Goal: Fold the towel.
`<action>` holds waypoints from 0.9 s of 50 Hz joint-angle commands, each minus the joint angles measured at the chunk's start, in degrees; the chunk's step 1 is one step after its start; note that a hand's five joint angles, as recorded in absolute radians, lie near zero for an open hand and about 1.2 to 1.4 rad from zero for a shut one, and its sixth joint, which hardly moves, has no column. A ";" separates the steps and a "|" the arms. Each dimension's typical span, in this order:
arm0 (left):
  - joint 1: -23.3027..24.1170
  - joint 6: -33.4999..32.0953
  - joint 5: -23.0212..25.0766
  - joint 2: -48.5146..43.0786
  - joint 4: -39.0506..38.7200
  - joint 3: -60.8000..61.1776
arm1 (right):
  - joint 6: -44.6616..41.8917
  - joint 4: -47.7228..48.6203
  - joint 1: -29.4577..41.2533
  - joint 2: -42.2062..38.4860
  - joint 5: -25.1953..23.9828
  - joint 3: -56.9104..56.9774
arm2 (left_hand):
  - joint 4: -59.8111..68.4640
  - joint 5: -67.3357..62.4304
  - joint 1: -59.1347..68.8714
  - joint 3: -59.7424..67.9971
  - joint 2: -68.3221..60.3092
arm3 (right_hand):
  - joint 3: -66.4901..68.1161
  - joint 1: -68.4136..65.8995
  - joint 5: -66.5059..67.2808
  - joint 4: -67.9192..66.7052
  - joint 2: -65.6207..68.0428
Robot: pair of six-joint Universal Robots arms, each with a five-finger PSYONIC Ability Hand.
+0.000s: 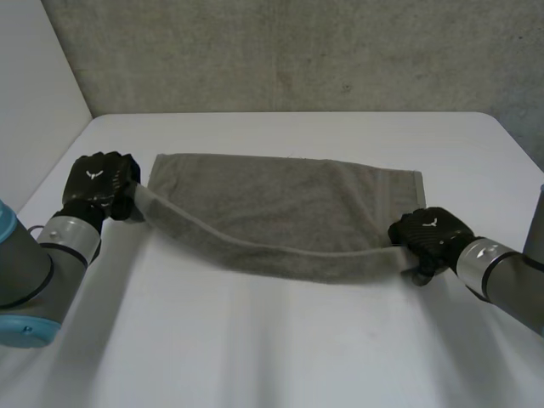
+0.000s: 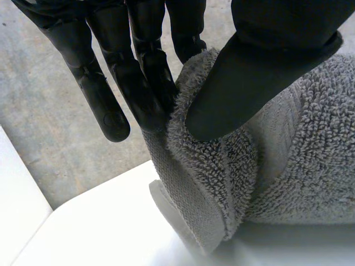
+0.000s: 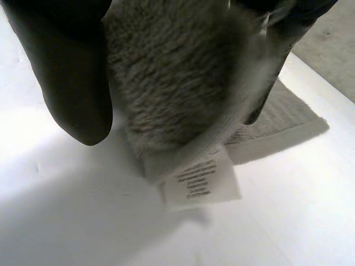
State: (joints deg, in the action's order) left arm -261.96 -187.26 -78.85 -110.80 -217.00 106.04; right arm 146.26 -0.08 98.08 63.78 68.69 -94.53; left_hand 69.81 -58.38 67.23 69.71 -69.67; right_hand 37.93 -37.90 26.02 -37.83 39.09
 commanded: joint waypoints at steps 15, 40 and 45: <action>-4.87 0.67 0.19 2.70 0.27 0.48 | 5.36 -1.76 -2.46 5.21 0.13 -0.40 | 10.19 -11.62 12.77 10.29 -10.33 | 2.09 -2.12 4.01 -2.20 0.93; -4.17 0.50 0.37 2.78 0.44 1.18 | 5.44 -9.68 -2.37 4.77 -0.66 0.75 | 10.19 -11.62 12.77 10.29 -10.33 | 3.61 -3.63 5.52 -3.71 2.45; -4.08 0.41 0.37 2.78 0.44 1.18 | 5.53 -9.59 -2.28 4.77 -0.75 0.31 | 10.19 -11.62 12.77 10.29 -10.33 | 4.78 -4.81 6.69 -4.88 3.62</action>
State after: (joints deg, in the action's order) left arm -266.16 -186.80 -78.51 -108.01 -216.56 107.21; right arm 151.71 -9.77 95.76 68.58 68.03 -93.78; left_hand 69.81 -58.38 67.23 69.71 -69.67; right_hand 42.61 -42.38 31.90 -42.64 42.12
